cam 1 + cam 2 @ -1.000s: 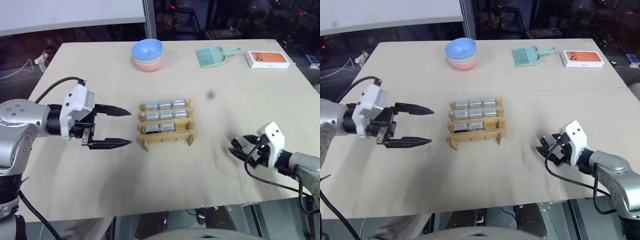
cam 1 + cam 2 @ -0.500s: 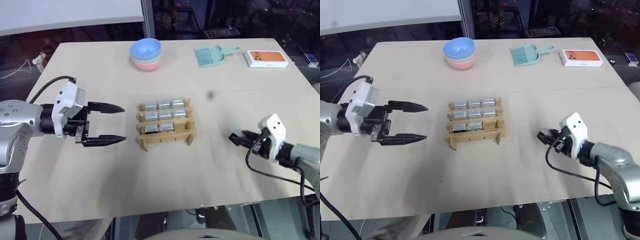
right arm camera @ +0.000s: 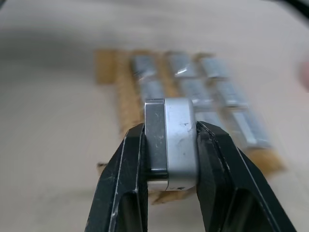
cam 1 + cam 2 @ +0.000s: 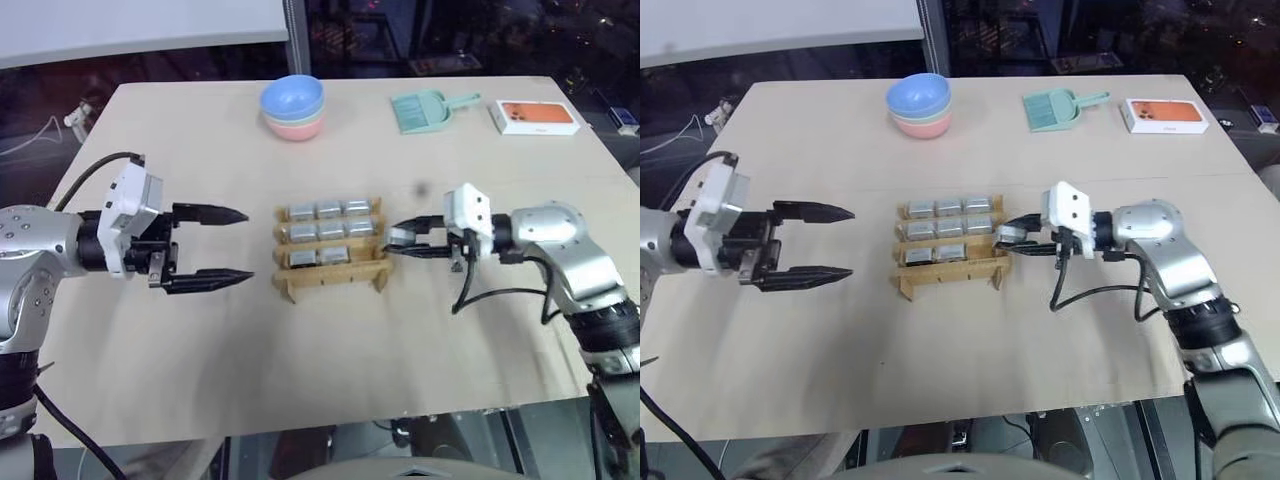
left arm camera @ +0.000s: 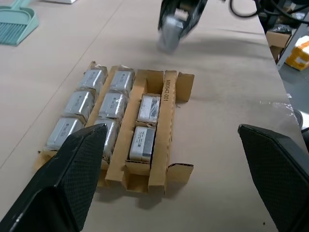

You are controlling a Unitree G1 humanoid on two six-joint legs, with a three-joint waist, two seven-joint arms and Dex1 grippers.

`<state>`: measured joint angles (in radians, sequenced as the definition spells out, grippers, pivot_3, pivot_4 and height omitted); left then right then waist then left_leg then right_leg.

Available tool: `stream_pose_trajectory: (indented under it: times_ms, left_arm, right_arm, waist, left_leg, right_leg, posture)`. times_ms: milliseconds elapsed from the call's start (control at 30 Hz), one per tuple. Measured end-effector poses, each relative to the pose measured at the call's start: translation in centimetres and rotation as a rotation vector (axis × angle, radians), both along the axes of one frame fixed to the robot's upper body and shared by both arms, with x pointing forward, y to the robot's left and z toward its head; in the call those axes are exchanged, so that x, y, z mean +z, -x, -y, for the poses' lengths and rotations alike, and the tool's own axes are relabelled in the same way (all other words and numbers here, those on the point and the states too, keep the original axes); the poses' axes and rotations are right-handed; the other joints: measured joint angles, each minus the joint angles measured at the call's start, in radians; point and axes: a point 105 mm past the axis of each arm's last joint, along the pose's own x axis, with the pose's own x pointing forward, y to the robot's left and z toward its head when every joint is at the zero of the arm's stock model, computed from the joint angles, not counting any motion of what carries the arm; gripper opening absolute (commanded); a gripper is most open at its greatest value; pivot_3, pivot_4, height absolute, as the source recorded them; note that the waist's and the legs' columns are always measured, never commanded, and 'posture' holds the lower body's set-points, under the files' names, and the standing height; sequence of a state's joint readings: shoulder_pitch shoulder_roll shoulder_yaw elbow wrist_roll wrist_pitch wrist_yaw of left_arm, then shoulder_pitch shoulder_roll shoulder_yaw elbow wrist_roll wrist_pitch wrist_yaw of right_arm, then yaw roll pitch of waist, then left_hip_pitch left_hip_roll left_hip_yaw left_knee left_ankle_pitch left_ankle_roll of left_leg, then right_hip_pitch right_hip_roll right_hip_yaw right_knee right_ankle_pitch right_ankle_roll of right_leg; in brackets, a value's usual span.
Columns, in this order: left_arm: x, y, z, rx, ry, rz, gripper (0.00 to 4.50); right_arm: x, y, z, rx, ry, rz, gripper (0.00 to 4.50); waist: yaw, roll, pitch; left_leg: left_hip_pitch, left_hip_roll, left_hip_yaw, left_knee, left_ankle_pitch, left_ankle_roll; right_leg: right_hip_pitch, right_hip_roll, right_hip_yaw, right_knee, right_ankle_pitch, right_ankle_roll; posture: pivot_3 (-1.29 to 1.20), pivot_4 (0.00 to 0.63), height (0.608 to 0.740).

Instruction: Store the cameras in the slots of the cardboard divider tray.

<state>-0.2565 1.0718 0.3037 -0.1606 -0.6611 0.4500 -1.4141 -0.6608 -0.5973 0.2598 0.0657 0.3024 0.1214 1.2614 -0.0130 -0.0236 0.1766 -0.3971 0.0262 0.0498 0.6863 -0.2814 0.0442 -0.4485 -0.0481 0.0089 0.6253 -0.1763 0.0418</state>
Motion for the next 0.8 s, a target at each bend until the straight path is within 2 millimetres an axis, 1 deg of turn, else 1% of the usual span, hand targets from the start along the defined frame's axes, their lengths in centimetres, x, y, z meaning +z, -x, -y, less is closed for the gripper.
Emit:
stream_pose_trajectory:
  times_ms: [133,267,333,433,500,533,667,767,800]
  left_arm:
    - [-0.4,0.3,0.2,0.003,-0.003,-0.006,4.5]
    - [-0.6,0.5,0.2,0.012,-0.003,-0.008,4.5]
    - [-0.6,0.6,0.3,0.018,-0.005,-0.005,4.5]
    - [-0.5,0.6,0.2,0.026,-0.005,0.002,4.5]
    - [-0.5,0.5,0.2,0.031,-0.005,0.004,4.5]
    - [-0.5,0.5,0.1,0.038,-0.004,0.006,4.5]
    - [-0.5,0.5,0.1,0.041,-0.004,0.008,4.5]
    - [-0.5,0.5,0.1,0.042,-0.003,0.008,4.5]
    - [-0.5,0.5,0.0,0.042,-0.003,0.008,4.5]
  right_arm:
    - [0.1,-1.1,-1.6,0.094,0.052,0.069,0.77]
    - [0.3,-1.3,-2.7,0.146,0.06,0.094,0.77]
    - [0.1,-1.4,-3.2,0.163,0.061,0.097,0.77]
    - [-0.8,-1.8,-3.7,0.171,0.087,0.094,0.77]
    - [-1.5,-2.2,-3.6,0.165,0.111,0.094,0.77]
    - [-2.2,-2.6,-3.5,0.155,0.132,0.094,0.77]
    - [-2.4,-2.9,-3.8,0.167,0.15,0.108,0.77]
    - [-2.5,-2.9,-3.8,0.173,0.165,0.086,0.77]
    - [-2.6,-2.9,-3.8,0.17,0.167,0.066,1.83]
  waist:
    - [-0.001,0.0,0.0]
    - [0.0,0.0,0.0]
    - [0.0,0.001,0.0]
    - [-0.001,0.001,0.0]
    - [0.0,0.001,0.0]
    - [-0.001,0.001,0.0]
    - [-0.001,0.001,0.001]
    - [-0.001,0.001,0.0]
    - [0.0,0.001,0.0]
  left_leg:
    - [0.0,0.0,0.0,0.0,0.0,0.0]
    - [0.0,0.0,-0.001,0.0,0.0,-0.001]
    - [0.0,0.0,-0.001,0.0,0.0,-0.001]
    - [0.0,0.0,0.0,0.0,0.0,-0.001]
    - [0.001,0.0,-0.001,0.0,0.001,-0.001]
    - [0.001,0.0,0.0,0.0,0.001,-0.001]
    - [0.001,0.0,0.0,0.0,0.003,-0.005]
    - [0.001,0.0,0.0,0.0,0.003,-0.005]
    - [0.001,0.0,0.0,0.0,0.003,-0.005]
  right_leg:
    - [0.0,0.0,-0.001,0.001,0.0,0.0]
    - [0.0,0.0,-0.001,0.001,0.0,0.0]
    - [0.0,0.0,-0.001,0.001,0.0,0.0]
    - [0.0,0.0,-0.001,0.001,0.0,0.0]
    - [0.0,0.0,-0.001,0.001,0.0,-0.001]
    - [0.0,0.0,-0.001,0.001,0.0,-0.001]
    - [0.0,0.0,-0.001,0.001,0.0,-0.001]
    - [0.0,0.0,-0.001,0.002,0.0,-0.001]
    - [0.0,0.0,-0.001,0.002,0.0,-0.001]
  posture:
    - [0.0,0.15,0.74]
    - [0.0,0.15,0.74]
    - [0.0,0.15,0.74]
    - [0.0,0.15,0.74]
    - [0.0,0.15,0.74]
    - [0.0,0.15,0.74]
    - [0.0,0.15,0.74]
    - [0.0,0.15,0.74]
    - [0.0,0.15,0.74]
